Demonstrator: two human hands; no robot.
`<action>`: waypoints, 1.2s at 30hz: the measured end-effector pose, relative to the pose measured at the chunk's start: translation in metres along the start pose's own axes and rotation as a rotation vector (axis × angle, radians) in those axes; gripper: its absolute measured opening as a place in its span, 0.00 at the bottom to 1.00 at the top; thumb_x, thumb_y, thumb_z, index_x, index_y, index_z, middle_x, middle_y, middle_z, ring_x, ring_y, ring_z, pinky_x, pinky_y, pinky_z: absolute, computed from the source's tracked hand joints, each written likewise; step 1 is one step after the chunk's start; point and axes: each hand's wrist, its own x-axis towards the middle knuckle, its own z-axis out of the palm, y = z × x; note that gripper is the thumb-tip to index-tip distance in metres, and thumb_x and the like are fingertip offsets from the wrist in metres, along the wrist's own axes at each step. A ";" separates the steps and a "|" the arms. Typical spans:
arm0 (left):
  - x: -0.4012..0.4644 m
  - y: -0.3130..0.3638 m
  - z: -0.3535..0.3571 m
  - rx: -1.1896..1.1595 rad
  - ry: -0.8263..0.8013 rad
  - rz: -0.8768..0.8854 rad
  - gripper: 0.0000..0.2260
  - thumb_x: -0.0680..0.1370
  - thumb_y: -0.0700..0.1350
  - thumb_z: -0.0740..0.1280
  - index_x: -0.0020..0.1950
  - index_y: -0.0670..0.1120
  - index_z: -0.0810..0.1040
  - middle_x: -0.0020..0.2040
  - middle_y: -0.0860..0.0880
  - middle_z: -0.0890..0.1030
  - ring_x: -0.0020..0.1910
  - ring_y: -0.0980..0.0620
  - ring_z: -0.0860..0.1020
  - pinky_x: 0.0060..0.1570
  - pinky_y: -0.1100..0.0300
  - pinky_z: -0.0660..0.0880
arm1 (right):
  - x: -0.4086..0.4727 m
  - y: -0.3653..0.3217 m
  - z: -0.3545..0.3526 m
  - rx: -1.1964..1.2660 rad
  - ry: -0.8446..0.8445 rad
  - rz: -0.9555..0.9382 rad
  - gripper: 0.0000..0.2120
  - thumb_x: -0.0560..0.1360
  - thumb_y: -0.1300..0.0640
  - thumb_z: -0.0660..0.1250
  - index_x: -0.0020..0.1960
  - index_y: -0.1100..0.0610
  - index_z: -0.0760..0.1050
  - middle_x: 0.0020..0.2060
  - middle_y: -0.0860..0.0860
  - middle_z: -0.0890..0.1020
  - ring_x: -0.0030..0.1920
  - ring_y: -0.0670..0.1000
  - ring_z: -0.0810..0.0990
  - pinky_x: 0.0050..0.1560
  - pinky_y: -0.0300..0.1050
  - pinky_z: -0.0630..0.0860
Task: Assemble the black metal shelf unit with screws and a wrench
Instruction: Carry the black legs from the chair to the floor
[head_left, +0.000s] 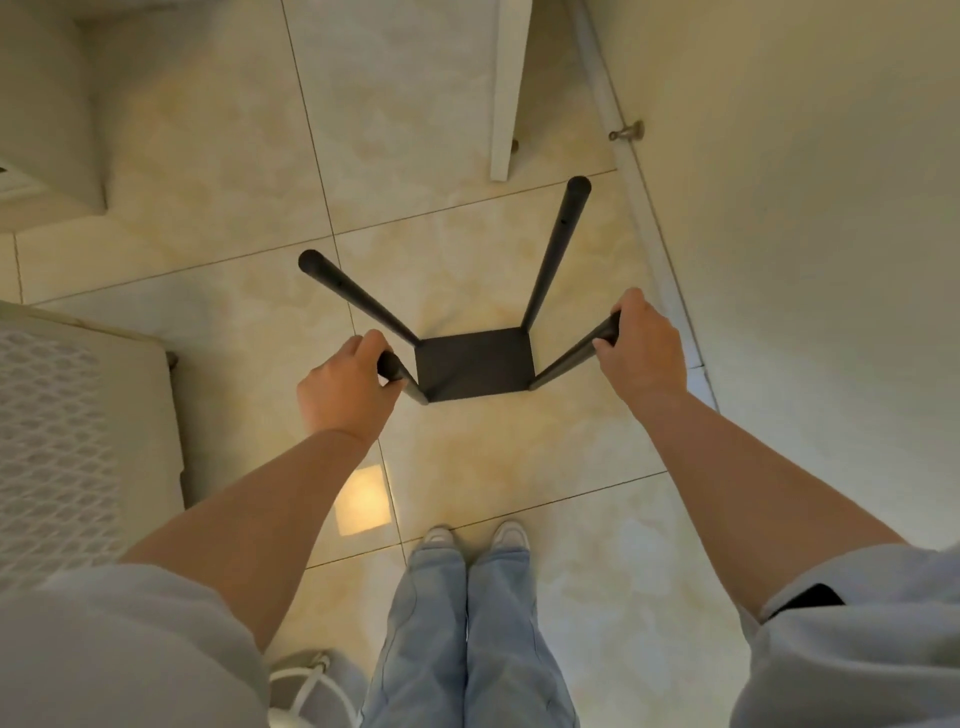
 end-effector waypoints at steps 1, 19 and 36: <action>0.002 0.002 0.000 -0.004 0.007 0.005 0.06 0.76 0.48 0.67 0.47 0.49 0.70 0.43 0.51 0.76 0.35 0.47 0.74 0.32 0.57 0.72 | 0.002 -0.002 0.000 -0.005 0.010 0.000 0.14 0.75 0.59 0.69 0.55 0.61 0.67 0.49 0.58 0.77 0.49 0.58 0.78 0.43 0.43 0.70; -0.017 0.092 -0.092 0.177 -0.172 0.354 0.28 0.80 0.55 0.59 0.77 0.51 0.53 0.76 0.51 0.57 0.76 0.50 0.50 0.74 0.49 0.50 | -0.061 0.001 -0.062 -0.028 -0.067 0.121 0.33 0.80 0.52 0.59 0.77 0.55 0.45 0.76 0.55 0.52 0.76 0.56 0.50 0.74 0.50 0.51; -0.232 0.260 -0.186 0.381 -0.125 1.338 0.30 0.81 0.59 0.50 0.77 0.51 0.39 0.78 0.53 0.40 0.76 0.51 0.36 0.73 0.46 0.40 | -0.369 0.053 -0.196 0.065 0.398 0.620 0.30 0.81 0.47 0.52 0.78 0.52 0.42 0.77 0.51 0.46 0.77 0.52 0.43 0.76 0.47 0.45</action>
